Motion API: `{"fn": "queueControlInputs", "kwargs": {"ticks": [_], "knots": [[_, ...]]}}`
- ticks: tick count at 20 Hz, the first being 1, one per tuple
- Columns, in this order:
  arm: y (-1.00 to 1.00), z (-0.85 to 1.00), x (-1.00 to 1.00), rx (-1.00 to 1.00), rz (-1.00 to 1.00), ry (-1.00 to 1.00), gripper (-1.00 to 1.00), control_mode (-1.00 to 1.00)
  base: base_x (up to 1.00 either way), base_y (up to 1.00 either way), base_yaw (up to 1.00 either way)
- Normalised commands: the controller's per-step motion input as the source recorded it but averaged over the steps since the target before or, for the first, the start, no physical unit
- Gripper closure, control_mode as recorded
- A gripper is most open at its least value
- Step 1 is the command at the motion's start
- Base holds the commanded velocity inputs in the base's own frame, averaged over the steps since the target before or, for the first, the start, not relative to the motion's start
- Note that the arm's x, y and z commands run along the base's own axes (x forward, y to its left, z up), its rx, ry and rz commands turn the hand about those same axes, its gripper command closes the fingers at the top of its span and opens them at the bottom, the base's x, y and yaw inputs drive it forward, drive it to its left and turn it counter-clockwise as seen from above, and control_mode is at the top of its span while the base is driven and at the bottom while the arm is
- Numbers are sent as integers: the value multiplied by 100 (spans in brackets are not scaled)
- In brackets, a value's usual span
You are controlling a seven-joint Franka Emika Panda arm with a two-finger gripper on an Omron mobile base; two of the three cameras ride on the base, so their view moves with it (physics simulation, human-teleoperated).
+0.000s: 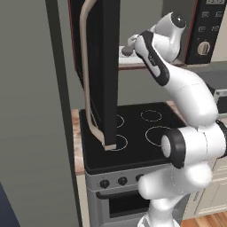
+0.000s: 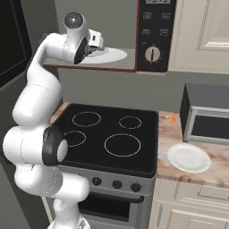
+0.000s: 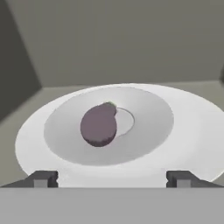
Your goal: Pick the eggplant from the counter and place it in the microwave.
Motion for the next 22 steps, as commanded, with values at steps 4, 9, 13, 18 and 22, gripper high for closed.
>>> {"fn": "queueControlInputs", "kwargs": {"ticks": [4,9,13,18,22], "knots": [[-40,-1,-100,0,0,-20,-100,-100,0,0,0],[-34,0,-100,3,-2,-23,-100,-100,0,0,0],[-10,0,-100,3,-11,-4,-100,-100,0,0,0],[0,-2,-100,0,-15,0,-100,-100,0,0,0],[0,-40,-100,0,-16,5,-100,-100,0,0,0]]}}
